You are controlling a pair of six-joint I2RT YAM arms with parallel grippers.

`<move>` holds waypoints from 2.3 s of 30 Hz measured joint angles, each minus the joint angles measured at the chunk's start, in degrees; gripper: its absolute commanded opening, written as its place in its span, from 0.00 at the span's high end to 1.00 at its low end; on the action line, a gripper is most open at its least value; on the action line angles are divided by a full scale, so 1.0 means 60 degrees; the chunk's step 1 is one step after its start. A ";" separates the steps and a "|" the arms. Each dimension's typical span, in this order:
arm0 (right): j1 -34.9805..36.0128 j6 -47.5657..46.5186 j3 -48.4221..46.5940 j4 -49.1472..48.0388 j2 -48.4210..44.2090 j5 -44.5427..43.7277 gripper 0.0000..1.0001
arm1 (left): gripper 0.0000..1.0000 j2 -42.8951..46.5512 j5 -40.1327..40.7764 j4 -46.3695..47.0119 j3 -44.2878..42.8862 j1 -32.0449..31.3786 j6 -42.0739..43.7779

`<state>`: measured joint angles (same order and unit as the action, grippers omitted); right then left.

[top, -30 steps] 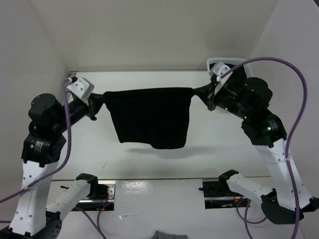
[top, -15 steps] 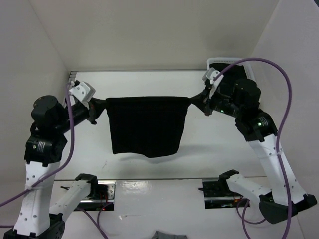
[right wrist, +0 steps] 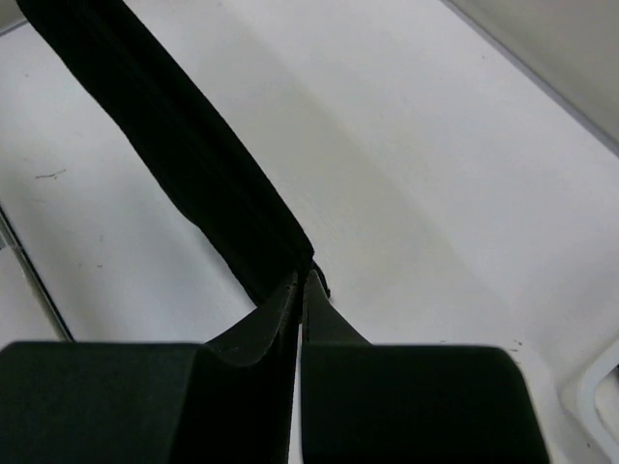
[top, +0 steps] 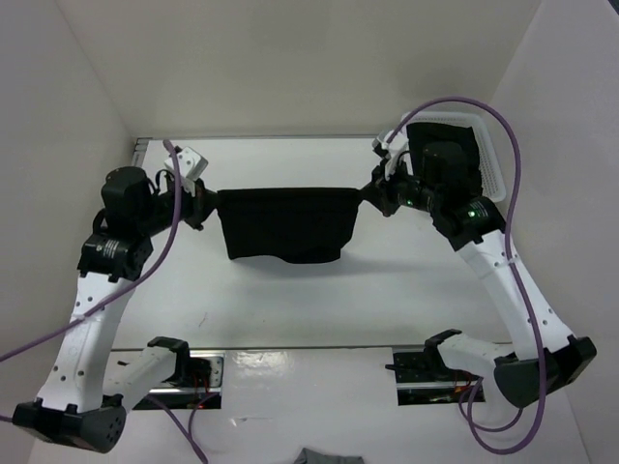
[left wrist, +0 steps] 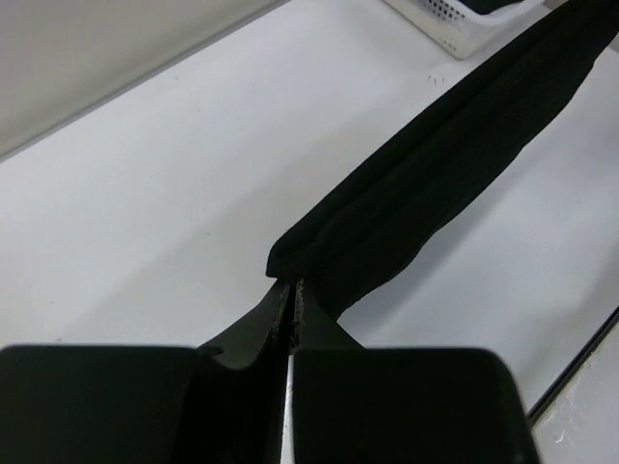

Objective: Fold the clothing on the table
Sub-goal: Flatten the skirt out

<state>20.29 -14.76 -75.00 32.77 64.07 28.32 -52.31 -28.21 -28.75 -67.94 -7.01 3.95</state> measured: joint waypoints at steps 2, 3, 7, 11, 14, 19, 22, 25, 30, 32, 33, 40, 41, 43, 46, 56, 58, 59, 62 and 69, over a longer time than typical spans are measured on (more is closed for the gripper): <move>0.0095 0.0069 -0.0047 -0.0033 0.0353 -0.0193 1.00 | 1.00 -0.0324 0.0164 0.0084 0.0018 -0.0109 -0.0022; 0.0168 0.0098 -0.0106 -0.0029 0.0554 -0.0317 1.00 | 1.00 -0.0503 0.0266 0.0124 0.0018 -0.0204 -0.0029; 0.0488 0.0135 -0.0397 -0.0029 0.1384 -0.0892 1.00 | 1.00 -0.1173 0.0736 0.0211 0.0015 -0.0484 -0.0168; 0.0597 0.0138 -0.0597 -0.0018 0.1825 -0.1264 1.00 | 1.00 -0.1515 0.1111 0.0219 -0.0018 -0.0667 -0.0197; 0.0597 0.0157 -0.0805 0.0044 0.1810 -0.1461 1.00 | 1.00 -0.1475 0.1231 0.0219 -0.0306 -0.0710 -0.0193; 0.0597 0.0168 -0.1133 0.0055 0.1158 -0.1585 1.00 | 1.00 -0.0925 0.1169 0.0222 -0.0743 -0.0725 -0.0142; 0.0627 0.0138 -0.1140 0.0051 0.0433 -0.1566 1.00 | 1.00 -0.0324 0.1009 0.0197 -0.0750 -0.0739 0.0000; 0.0659 0.0106 -0.1140 0.0055 -0.0219 -0.1504 1.00 | 1.00 0.0204 0.0707 0.0076 -0.0750 -0.0747 0.0138; 0.0663 0.0040 -0.1140 0.0135 -0.0641 -0.1319 1.00 | 1.00 0.0535 0.0025 -0.0339 -0.0747 -0.0758 0.0554; 0.0663 0.0007 -0.1064 0.0189 -0.0641 -0.1242 1.00 | 1.00 0.0557 -0.0193 -0.0484 -0.0692 -0.0761 0.0685; 0.0663 -0.0018 -0.0980 0.0204 -0.0645 -0.1209 1.00 | 1.00 0.0554 -0.0280 -0.0550 -0.0634 -0.0758 0.0787; 0.0718 -0.0131 -0.0266 0.0135 0.0127 -0.1158 1.00 | 1.00 -0.0106 -0.0299 -0.0503 0.0200 -0.0758 0.1078; 0.0761 -0.0138 -0.0149 0.0022 0.0408 -0.1279 1.00 | 1.00 -0.0361 -0.0222 -0.0408 0.0306 -0.0758 0.1089; 0.0849 -0.0160 0.0095 -0.0193 0.0958 -0.1581 1.00 | 1.00 -0.1013 0.0011 -0.0117 0.0459 -0.0758 0.1093; 0.0976 -0.0171 0.0262 -0.0557 0.2091 -0.2055 1.00 | 1.00 -0.2510 0.0481 0.0463 0.0510 -0.0758 0.1067; 0.0787 -0.0310 -0.0510 -0.1996 0.5206 -0.2973 1.00 | 1.00 -0.6306 0.1417 0.1912 -0.0831 -0.0699 0.0772; 0.0565 -0.0310 -0.0856 -0.2266 0.5719 -0.3027 1.00 | 1.00 -0.6998 0.1475 0.2157 -0.1311 -0.0608 0.0670; 0.0423 -0.0306 -0.1038 -0.2401 0.5967 -0.3042 1.00 | 1.00 -0.7326 0.1512 0.2262 -0.1555 -0.0561 0.0583; 0.0073 -0.0306 -0.1599 -0.2663 0.6681 -0.3053 1.00 | 1.00 -0.8244 0.1643 0.2481 -0.2215 -0.0444 0.0470; -0.0295 -0.0204 -0.2845 -0.2838 0.8302 -0.3067 0.36 | 0.42 -0.9952 0.1741 0.2565 -0.3727 -0.0244 0.0076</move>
<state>18.52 -15.99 -92.07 15.75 113.89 9.91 -112.03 -17.76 -13.37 -90.30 -8.47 4.40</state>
